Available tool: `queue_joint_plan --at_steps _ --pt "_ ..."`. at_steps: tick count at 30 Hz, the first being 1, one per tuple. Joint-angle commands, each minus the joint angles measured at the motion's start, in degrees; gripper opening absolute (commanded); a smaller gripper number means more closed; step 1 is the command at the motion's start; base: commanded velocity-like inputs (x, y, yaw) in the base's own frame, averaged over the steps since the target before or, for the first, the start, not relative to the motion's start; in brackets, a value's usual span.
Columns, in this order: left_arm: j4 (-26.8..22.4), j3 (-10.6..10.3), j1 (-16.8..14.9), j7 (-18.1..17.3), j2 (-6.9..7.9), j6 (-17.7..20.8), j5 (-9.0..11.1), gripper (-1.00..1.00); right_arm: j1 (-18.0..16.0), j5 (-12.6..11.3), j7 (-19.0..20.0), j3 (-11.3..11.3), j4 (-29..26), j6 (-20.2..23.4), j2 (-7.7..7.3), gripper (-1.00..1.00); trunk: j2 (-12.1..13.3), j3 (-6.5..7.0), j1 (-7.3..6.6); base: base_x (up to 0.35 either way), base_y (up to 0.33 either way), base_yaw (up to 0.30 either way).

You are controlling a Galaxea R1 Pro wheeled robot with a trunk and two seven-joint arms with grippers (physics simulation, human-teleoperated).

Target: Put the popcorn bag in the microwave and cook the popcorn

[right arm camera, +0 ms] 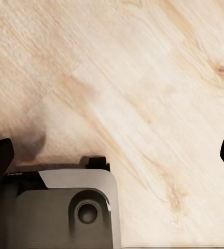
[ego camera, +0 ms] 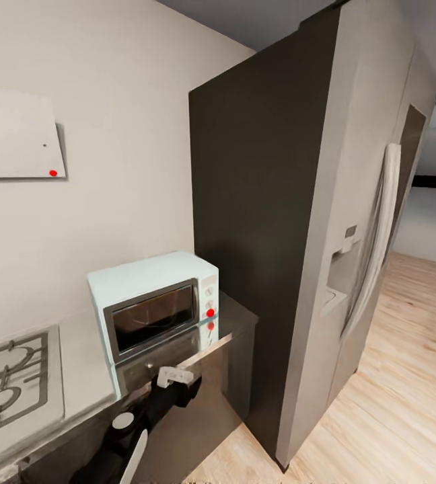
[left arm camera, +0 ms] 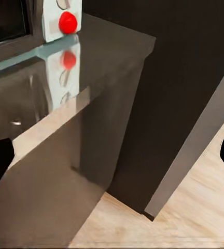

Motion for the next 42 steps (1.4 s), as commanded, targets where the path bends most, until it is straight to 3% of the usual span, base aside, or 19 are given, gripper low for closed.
queue_joint_plan --at_steps 1,7,8,10,12,13,15,17,21,24,28,32,35,39,42 --pt "1.56 0.07 -0.01 -0.20 -0.02 -0.45 0.03 1.00 -0.05 0.12 0.05 -0.32 0.24 -0.36 -0.06 1.00 -0.05 -0.02 0.00 -0.140 0.000 0.000" --pt "29.40 0.84 0.00 0.05 0.22 -10.03 0.03 1.00 -0.05 0.12 -0.09 -0.40 0.24 -0.53 -0.07 1.00 -0.05 -0.02 0.00 -0.022 0.000 0.000" --pt "31.72 0.99 0.00 0.35 0.42 -10.35 0.03 1.00 -0.05 0.12 -0.09 -0.40 0.24 -0.54 -0.07 1.00 -0.05 -0.02 0.00 -0.002 0.000 0.000" --pt "39.72 1.36 0.00 2.86 1.88 -11.35 0.03 1.00 -0.05 0.12 -0.09 -0.41 0.25 -0.58 -0.07 1.00 -0.05 -0.02 0.00 -0.001 0.000 0.000" --pt "44.69 1.43 0.00 5.30 3.00 -11.70 0.03 1.00 -0.05 0.12 -0.10 -0.41 0.25 -0.59 -0.06 1.00 -0.05 -0.02 0.00 0.000 0.000 0.000" --pt "50.54 1.51 -0.02 7.16 3.72 -11.59 0.03 1.00 -0.05 0.12 -0.10 -0.41 0.25 -0.59 -0.06 1.00 -0.05 -0.02 0.00 0.000 0.000 0.000" --pt "55.16 1.49 -0.01 8.30 4.47 -11.40 0.03 1.00 -0.05 0.12 -0.10 -0.41 0.25 -0.59 -0.07 1.00 -0.05 -0.02 0.00 0.000 0.000 0.000" --pt "62.82 1.45 0.00 9.34 6.27 -11.12 0.07 1.00 -0.05 0.12 -0.10 -0.41 0.25 -0.60 -0.06 1.00 -0.05 -0.02 0.00 0.000 0.000 0.000" --pt "65.22 1.47 0.85 9.63 8.72 -8.80 0.11 1.00 -0.05 0.12 -0.10 -0.39 0.25 -0.60 -0.07 1.00 -0.05 -0.02 0.00 0.000 0.000 0.000" --pt "65.75 1.40 4.81 9.67 9.63 -2.66 0.12 1.00 -0.05 0.11 -0.10 -0.41 0.23 -0.61 -0.08 1.00 -0.05 -0.02 0.00 0.000 0.000 0.000" --pt "65.84 1.39 8.32 9.63 9.59 0.87 0.12 1.00 -0.05 0.05 -0.17 -0.41 0.19 -0.67 -0.08 1.00 -0.05 -0.02 0.00 0.000 0.000 0.000" --pt "65.82 1.39 8.83 9.63 9.46 1.19 0.08 1.00 -0.05 0.04 -0.27 -0.47 0.17 -0.59 -0.08 1.00 -0.05 -0.02 0.00 0.000 0.000 0.003" --pt "65.77 1.46 8.95 9.66 7.81 1.21 0.11 1.00 -0.05 -0.02 -0.82 -0.63 0.14 -0.52 -0.08 1.00 -0.05 -0.02 0.00 0.000 0.000 0.184" --pt "65.69 1.49 8.96 9.70 7.27 1.21 0.12 1.00 -0.05 -0.03 -4.88 -0.67 0.10 -0.51 -0.06 1.00 -0.05 -0.02 0.00 0.000 0.000 0.257" --pt "65.68 1.48 8.96 9.71 7.23 1.21 0.12 1.00 -0.05 0.01 -5.85 -0.65 0.08 -0.51 0.07 1.00 -0.05 -0.02 0.00 0.000 0.000 0.276"
